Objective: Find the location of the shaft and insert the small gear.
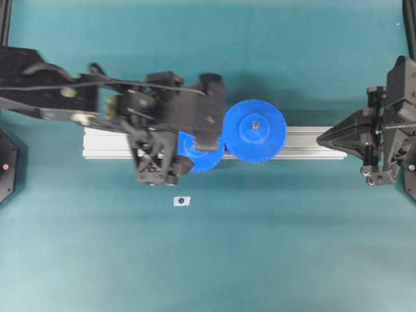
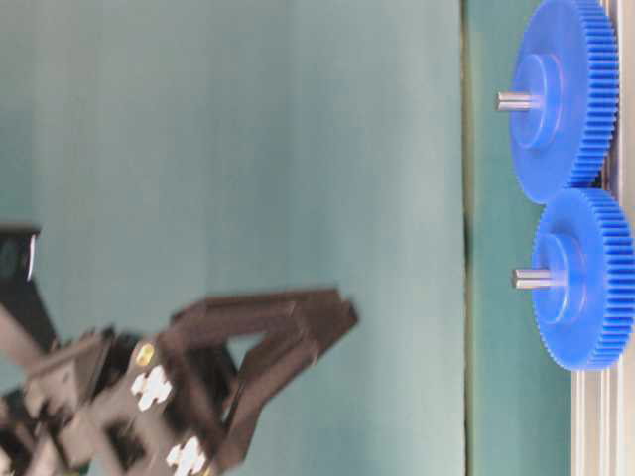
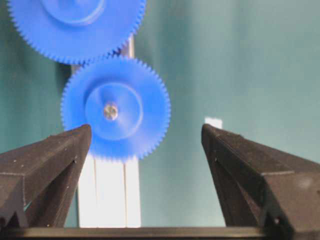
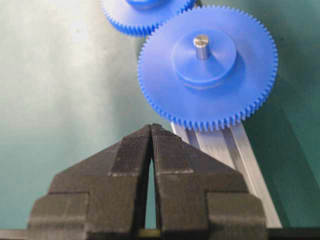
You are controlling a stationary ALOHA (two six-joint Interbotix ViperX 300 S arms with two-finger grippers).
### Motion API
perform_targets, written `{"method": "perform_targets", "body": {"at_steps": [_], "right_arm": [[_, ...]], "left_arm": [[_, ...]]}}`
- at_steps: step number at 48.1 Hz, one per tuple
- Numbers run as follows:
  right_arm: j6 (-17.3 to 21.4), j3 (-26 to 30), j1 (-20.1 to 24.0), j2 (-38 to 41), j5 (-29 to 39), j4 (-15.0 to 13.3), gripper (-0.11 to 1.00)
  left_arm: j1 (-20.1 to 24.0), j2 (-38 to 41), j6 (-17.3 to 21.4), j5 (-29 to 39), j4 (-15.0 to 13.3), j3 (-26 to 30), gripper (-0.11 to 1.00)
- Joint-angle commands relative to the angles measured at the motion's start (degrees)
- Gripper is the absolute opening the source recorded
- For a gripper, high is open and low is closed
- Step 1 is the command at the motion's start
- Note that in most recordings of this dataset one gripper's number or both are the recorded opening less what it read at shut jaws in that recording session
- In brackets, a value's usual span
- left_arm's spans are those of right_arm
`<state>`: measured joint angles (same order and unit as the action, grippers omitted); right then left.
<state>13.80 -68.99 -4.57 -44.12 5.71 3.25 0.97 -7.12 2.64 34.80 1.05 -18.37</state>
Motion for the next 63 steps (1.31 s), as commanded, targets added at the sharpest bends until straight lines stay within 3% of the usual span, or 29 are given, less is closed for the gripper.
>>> {"method": "perform_targets", "body": {"at_steps": [1,35,53,63], "right_arm": [[0.4,0.4,-0.1,-0.3,-0.4,0.0,0.06],[0.0,-1.0,0.6,-7.6,2.2,-1.5,0.06],[0.0,-1.8,0.6,-10.7,4.1,-1.5,0.06],[0.0,-1.8,0.6,-11.2,4.1,-1.6,0.06]], "left_arm": [[-0.3,-2.9,-0.4,-0.4,0.1,-0.4,0.90],[-0.5,-15.1,-1.1,-2.9,0.1,-10.3,0.86],[-0.5,-19.8,-1.1,-13.6,0.1,-17.8,0.59],[-0.5,-23.3,-1.2,-14.2,0.1,-21.1,0.54]]}}
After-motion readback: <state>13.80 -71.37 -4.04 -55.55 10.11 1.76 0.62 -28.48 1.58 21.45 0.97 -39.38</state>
